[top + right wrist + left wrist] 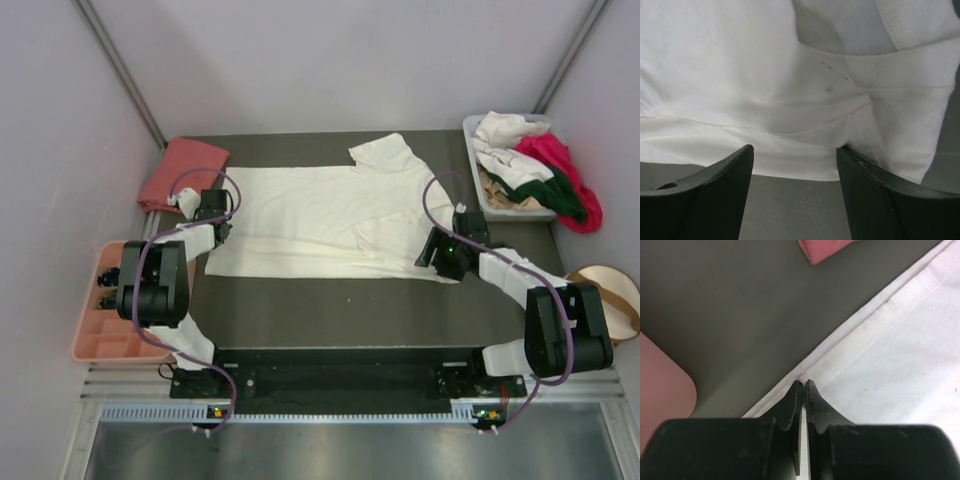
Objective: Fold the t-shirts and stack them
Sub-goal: Grap the side of the flattened tshirt furthest away from the robot with both arms
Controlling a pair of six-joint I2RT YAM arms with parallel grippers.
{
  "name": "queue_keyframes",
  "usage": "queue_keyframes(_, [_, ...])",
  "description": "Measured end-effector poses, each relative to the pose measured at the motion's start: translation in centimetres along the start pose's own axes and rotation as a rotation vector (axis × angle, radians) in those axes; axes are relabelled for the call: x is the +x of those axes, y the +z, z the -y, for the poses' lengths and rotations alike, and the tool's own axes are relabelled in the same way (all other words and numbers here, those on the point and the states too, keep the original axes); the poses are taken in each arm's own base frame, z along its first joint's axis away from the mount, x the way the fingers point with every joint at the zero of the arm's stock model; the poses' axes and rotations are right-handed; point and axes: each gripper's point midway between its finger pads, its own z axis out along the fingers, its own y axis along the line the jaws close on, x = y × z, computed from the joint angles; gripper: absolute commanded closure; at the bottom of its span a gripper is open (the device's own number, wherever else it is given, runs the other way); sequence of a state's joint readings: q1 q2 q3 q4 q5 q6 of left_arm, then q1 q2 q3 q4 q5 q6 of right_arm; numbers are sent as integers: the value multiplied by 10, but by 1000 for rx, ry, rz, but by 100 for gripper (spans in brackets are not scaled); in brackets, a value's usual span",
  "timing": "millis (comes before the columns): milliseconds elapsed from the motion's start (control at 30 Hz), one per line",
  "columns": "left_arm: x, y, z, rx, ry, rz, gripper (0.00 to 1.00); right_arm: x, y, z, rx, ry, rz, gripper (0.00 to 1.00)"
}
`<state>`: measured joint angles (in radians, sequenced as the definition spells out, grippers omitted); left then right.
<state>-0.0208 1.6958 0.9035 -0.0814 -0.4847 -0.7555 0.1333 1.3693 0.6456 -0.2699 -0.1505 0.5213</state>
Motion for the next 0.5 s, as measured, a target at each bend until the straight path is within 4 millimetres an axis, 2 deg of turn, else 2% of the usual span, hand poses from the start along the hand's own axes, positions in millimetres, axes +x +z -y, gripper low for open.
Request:
queue_keyframes(233, [-1, 0, -1, -6, 1, 3, 100, -1, 0, 0, 3, 5, -1, 32])
queue_keyframes(333, [-1, 0, -1, -7, 1, 3, 96, -1, 0, 0, 4, 5, -2, 32])
queue_keyframes(400, [-1, 0, -1, -7, 1, 2, 93, -1, 0, 0, 4, 5, -2, 32])
queue_keyframes(500, [-1, 0, -1, -8, 1, 1, 77, 0, 0, 0, 5, 5, -2, 32])
